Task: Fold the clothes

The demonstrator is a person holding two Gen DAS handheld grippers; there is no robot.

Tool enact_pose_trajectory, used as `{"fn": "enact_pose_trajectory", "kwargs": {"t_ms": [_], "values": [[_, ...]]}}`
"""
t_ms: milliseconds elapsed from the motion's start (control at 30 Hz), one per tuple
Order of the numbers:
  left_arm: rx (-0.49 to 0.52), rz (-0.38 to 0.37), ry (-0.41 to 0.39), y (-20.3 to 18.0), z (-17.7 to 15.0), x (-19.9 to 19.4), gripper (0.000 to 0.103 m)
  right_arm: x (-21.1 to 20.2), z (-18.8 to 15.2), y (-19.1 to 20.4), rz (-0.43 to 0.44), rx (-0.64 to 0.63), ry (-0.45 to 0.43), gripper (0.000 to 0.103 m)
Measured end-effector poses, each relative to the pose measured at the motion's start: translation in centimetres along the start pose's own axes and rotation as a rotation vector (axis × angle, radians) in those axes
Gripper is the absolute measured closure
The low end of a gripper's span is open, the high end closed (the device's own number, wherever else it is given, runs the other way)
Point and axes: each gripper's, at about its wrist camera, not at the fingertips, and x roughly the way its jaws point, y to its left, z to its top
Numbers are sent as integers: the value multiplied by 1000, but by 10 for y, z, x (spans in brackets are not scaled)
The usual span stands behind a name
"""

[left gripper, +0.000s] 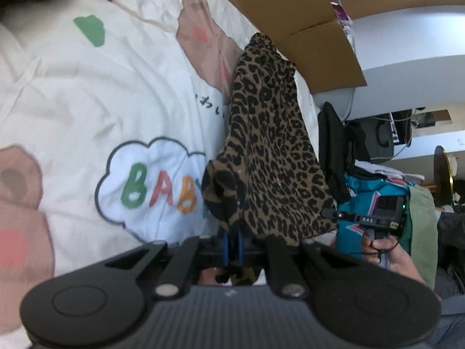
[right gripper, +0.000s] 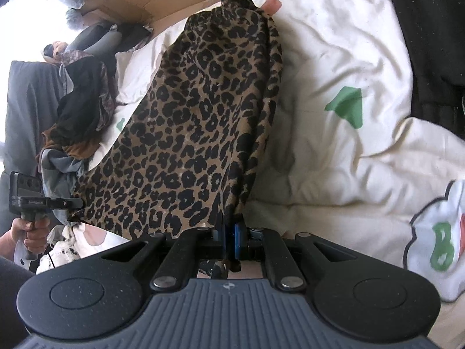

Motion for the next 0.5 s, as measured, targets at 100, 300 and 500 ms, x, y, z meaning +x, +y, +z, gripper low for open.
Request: {"fn": "enact_pose_trajectory", "kwargs": {"t_ms": [100,300,500], "values": [[-16,10,0,0,-13,-10,97,-4,-11,9,3,-6,16,100],[-43,11,33,7,-41,-19,97,-14,-40,26,15,-12,37,100],[-90,19,41,18,-56,-21,96,-6,-61,25,26,20,80,100]]}}
